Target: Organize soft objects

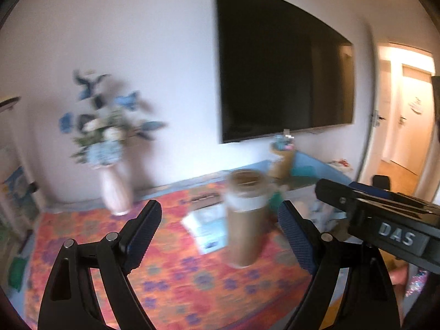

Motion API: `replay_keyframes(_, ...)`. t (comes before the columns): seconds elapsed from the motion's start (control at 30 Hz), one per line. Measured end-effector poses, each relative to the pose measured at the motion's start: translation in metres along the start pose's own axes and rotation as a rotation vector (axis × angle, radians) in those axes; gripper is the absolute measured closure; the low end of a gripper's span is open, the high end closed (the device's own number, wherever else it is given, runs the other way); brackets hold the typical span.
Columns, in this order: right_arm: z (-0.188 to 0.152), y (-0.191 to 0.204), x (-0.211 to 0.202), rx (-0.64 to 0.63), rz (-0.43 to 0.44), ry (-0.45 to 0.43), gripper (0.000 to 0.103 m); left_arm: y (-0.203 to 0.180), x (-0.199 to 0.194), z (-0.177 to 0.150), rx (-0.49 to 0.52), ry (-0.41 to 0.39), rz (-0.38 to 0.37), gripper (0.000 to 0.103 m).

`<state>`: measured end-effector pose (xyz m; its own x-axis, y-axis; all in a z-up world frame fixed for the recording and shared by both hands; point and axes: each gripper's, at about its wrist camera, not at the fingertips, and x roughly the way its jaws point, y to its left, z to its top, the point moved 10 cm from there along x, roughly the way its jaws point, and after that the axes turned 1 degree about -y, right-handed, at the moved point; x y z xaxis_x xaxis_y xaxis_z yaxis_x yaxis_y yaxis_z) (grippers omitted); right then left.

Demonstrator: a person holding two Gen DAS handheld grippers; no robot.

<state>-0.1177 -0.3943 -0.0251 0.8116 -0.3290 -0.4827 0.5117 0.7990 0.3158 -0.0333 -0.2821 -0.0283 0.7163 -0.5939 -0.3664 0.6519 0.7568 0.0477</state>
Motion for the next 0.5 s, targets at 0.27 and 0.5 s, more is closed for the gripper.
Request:
replay_keyframes(0.27, -0.039, 0.125, 0.027, -0.138, 0.155, 0.045, 0.024, 0.131, -0.011, -0.022, 0.004, 0.031, 0.256, 0.017)
replay_keyframes(0.5, -0.068, 0.217, 0.078, -0.259, 0.221, 0.091, 0.020, 0.265, -0.017, -0.039, -0.113, 0.077, 0.424, 0.017)
